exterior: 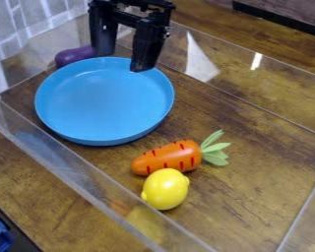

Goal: Move the carrot to the right side

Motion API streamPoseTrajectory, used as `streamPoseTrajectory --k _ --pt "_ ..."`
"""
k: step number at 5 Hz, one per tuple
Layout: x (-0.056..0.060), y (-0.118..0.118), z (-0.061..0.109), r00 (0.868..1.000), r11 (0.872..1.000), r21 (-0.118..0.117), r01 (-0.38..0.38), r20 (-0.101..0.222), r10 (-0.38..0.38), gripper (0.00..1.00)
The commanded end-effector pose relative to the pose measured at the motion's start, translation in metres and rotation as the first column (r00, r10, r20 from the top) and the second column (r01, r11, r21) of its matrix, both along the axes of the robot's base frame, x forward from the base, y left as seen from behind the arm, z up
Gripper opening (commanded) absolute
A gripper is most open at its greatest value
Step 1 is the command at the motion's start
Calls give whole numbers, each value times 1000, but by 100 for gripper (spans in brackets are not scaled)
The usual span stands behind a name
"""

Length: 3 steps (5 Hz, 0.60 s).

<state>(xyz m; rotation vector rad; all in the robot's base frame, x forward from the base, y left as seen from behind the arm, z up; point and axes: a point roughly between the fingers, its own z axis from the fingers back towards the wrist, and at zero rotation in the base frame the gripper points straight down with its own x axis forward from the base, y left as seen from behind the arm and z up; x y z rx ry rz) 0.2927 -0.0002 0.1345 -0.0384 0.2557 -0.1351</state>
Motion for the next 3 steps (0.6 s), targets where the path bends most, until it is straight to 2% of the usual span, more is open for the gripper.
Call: streamPoseTrajectory --k 1,3 --pt "8 0 12 998 1000 9 10 56 -10 100" --pt "10 -1 14 998 999 21 30 61 -31 100"
